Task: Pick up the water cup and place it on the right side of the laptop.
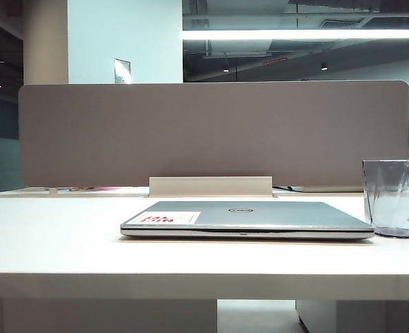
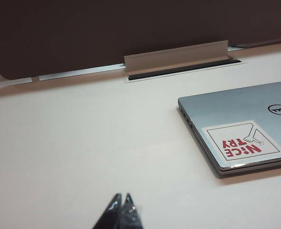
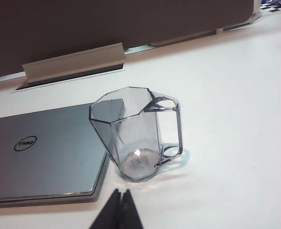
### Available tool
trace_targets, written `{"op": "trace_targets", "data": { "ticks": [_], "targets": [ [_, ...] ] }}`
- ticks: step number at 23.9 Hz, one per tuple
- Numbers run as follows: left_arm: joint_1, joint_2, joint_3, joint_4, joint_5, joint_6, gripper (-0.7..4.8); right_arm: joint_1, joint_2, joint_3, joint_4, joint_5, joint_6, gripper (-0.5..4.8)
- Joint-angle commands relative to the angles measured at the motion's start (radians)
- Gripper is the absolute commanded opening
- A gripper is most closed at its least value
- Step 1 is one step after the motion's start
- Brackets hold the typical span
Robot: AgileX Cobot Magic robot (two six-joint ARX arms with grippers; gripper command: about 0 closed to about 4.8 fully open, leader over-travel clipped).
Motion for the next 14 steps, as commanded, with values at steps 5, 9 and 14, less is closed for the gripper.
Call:
{"op": "trace_targets", "data": {
  "ticks": [5, 9, 14],
  "targets": [
    [0.000, 0.000, 0.003, -0.024, 0.026, 0.002, -0.05, 0.000, -0.002, -0.004, 0.010, -0.004, 0.002, -0.02],
    [0.000, 0.000, 0.003, -0.042, 0.118, 0.002, -0.05, 0.000, -0.002, -0.004, 0.010, -0.004, 0.003, -0.02],
    [0.000, 0.000, 0.003, -0.067, 0.249, 0.003, -0.05, -0.001, -0.002, -0.004, 0.010, -0.004, 0.003, -0.02]
  ]
}}
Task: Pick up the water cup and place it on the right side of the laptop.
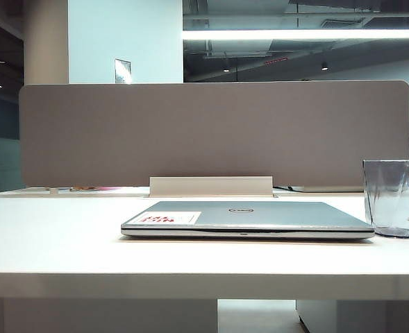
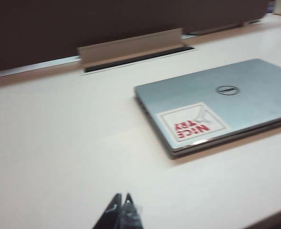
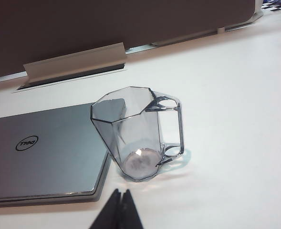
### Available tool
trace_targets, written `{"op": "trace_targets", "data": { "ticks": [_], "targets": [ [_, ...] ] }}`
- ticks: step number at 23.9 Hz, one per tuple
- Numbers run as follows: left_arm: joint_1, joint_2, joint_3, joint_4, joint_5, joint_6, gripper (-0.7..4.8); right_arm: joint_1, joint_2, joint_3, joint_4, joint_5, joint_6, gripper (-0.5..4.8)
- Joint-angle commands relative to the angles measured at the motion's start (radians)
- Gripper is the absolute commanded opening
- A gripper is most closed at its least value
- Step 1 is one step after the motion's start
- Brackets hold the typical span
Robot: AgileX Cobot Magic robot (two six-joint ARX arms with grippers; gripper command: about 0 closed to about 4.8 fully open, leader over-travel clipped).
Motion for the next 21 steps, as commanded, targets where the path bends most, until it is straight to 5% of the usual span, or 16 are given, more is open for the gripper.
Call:
{"op": "trace_targets", "data": {
  "ticks": [1, 21],
  "targets": [
    [0.000, 0.001, 0.003, -0.018, 0.091, 0.002, -0.05, -0.001, -0.002, -0.004, 0.010, -0.001, 0.001, -0.02],
    [0.006, 0.001, 0.003, -0.092, 0.135, 0.001, -0.02, -0.002, -0.002, -0.004, -0.027, 0.003, 0.001, -0.02]
  ]
}}
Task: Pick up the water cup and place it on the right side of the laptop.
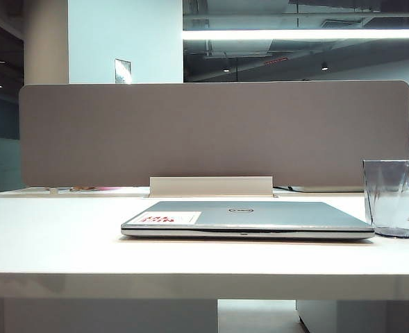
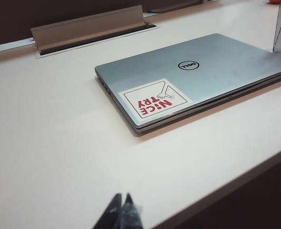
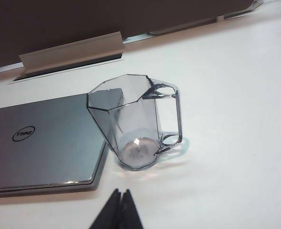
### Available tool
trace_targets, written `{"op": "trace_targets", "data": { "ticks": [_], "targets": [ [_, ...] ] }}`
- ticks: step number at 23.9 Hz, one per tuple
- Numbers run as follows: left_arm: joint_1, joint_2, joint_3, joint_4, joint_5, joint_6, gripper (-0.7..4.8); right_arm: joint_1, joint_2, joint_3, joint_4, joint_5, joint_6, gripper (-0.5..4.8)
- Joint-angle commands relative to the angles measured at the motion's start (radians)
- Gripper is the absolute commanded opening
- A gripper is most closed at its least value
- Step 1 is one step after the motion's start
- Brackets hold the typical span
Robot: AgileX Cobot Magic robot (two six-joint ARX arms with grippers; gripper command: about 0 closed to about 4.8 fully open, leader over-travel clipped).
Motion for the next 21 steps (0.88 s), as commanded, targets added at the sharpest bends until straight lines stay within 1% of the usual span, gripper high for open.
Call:
{"op": "trace_targets", "data": {
  "ticks": [1, 3, 4, 5, 14, 19, 21],
  "targets": [
    [0.027, 0.001, 0.003, -0.003, 0.014, 0.002, -0.02, -0.002, -0.002, -0.004, 0.010, 0.003, 0.001, -0.02],
    [0.074, 0.001, 0.003, -0.003, 0.041, 0.002, -0.02, -0.002, -0.002, -0.004, 0.011, 0.003, 0.000, -0.02],
    [0.132, 0.001, 0.003, -0.003, 0.051, 0.002, -0.02, -0.002, -0.002, -0.004, 0.010, 0.003, 0.000, -0.02],
    [0.183, 0.001, 0.003, -0.003, 0.048, 0.002, -0.02, -0.002, -0.002, -0.004, 0.011, 0.003, 0.000, -0.02],
    [0.468, 0.001, 0.003, -0.003, 0.048, 0.002, -0.02, -0.002, -0.002, -0.004, 0.010, 0.003, 0.000, -0.02],
    [0.566, 0.001, 0.003, -0.003, 0.048, 0.002, -0.02, -0.002, -0.002, -0.005, -0.005, 0.003, -0.004, -0.02],
    [0.569, 0.001, 0.003, -0.003, 0.048, 0.002, -0.02, -0.001, -0.002, -0.005, -0.029, 0.002, -0.004, -0.01]
  ]
}}
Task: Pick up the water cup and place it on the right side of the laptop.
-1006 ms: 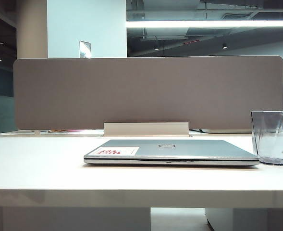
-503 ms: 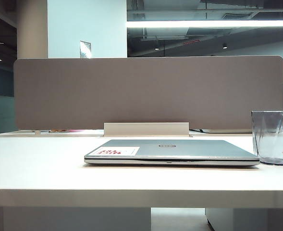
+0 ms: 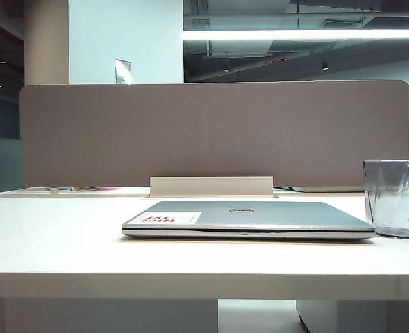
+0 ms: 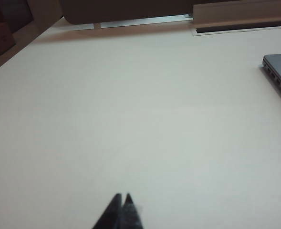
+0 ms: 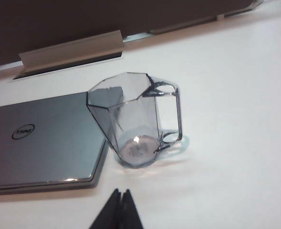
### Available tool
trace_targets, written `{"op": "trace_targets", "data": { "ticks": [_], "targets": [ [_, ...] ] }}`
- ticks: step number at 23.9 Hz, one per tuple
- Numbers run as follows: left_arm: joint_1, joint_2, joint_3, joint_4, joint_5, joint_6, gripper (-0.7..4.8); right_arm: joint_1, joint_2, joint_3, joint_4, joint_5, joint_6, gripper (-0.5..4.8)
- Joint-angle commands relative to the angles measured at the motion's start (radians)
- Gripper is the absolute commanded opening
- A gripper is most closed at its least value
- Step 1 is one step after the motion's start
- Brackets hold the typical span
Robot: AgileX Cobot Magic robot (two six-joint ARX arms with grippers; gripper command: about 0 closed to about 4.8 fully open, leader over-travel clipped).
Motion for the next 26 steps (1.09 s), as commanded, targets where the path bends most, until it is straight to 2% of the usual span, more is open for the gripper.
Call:
{"op": "trace_targets", "data": {
  "ticks": [1, 17, 20, 23, 26],
  "targets": [
    [-0.003, 0.001, 0.003, -0.001, 0.006, 0.002, -0.02, -0.001, -0.002, -0.005, -0.029, 0.001, -0.003, -0.01],
    [-0.003, 0.001, 0.003, -0.001, 0.006, 0.002, -0.02, -0.001, -0.002, -0.005, -0.032, 0.003, -0.007, -0.01],
    [-0.003, 0.001, 0.003, -0.001, 0.006, 0.002, -0.02, 0.032, -0.002, -0.005, -0.009, 0.063, -0.095, -0.01],
    [-0.003, 0.001, 0.003, -0.001, 0.006, 0.002, -0.02, 0.060, -0.002, -0.006, 0.009, 0.069, -0.162, -0.01],
    [-0.003, 0.001, 0.003, -0.001, 0.006, 0.002, -0.02, 0.063, -0.002, -0.006, 0.028, 0.070, -0.169, -0.01]
  ]
}}
